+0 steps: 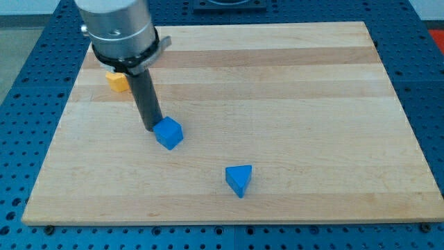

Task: Push the blue cube closer to the blue triangle

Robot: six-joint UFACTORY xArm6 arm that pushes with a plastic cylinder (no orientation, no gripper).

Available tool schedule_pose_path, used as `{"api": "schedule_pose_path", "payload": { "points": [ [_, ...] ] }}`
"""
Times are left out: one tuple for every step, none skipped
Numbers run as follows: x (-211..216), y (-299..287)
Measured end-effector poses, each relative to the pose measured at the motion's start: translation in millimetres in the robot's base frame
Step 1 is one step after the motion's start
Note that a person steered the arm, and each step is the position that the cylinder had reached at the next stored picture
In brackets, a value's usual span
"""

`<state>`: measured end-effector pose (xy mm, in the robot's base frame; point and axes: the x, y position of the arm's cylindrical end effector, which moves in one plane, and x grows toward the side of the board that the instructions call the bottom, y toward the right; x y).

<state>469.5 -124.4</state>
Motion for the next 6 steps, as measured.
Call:
{"api": "schedule_pose_path", "payload": {
  "points": [
    [13.3,21.5],
    [24.9,39.1],
    [34.1,53.3],
    [35.2,64.7],
    [31.9,75.7],
    [35.6,87.9]
  ]
}}
